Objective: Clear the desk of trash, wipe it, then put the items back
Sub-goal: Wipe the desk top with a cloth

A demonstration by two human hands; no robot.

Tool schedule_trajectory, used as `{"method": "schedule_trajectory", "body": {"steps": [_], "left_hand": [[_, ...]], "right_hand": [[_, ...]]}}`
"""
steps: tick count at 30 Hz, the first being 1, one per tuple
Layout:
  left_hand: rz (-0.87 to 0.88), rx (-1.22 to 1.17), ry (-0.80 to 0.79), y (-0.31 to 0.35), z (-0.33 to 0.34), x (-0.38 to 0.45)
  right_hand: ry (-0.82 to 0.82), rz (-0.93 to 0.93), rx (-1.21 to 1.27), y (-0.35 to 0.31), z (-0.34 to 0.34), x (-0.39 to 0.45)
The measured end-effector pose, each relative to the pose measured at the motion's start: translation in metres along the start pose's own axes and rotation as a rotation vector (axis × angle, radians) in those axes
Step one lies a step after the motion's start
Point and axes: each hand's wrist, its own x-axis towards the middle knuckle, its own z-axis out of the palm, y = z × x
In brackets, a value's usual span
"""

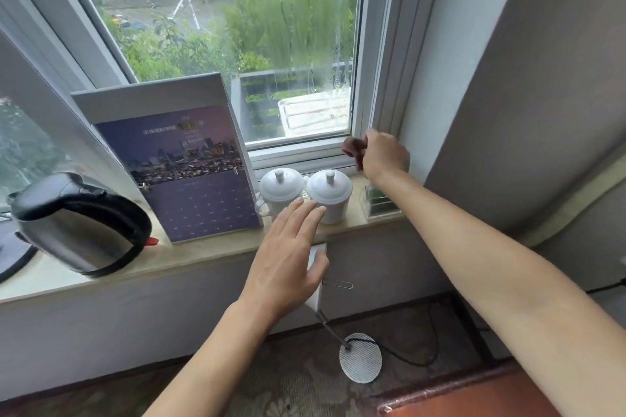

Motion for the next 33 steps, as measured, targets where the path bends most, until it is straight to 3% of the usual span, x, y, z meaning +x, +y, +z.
{"method": "schedule_trajectory", "body": {"steps": [3, 5, 7, 10, 15, 23, 27, 33], "left_hand": [[0.035, -0.082, 0.080, 0.014, -0.004, 0.013], [0.040, -0.153, 0.124, 0.027, -0.008, 0.021], [0.050, -0.219, 0.132, 0.043, -0.010, 0.027], [0.083, -0.363, 0.045, 0.069, -0.003, 0.033], [0.105, -0.669, -0.225, 0.104, 0.023, 0.014], [0.264, -0.689, -0.698, 0.148, 0.090, -0.060], [0.378, -0.643, -0.836, 0.166, 0.125, -0.106], [0.487, -0.380, -0.849, 0.166, 0.185, -0.150]], "right_hand": [[0.285, -0.102, 0.201, 0.004, -0.030, -0.034], [0.379, -0.144, 0.352, 0.007, -0.051, -0.065], [0.345, -0.068, 0.584, 0.014, -0.070, -0.101], [0.143, 0.096, 0.795, 0.030, -0.092, -0.163], [0.002, 0.319, 0.846, 0.070, -0.096, -0.261], [0.006, 0.757, 0.840, 0.106, -0.080, -0.427], [0.027, 0.923, 0.860, 0.111, -0.045, -0.504], [0.033, 1.201, 0.670, 0.133, 0.000, -0.589]]}}
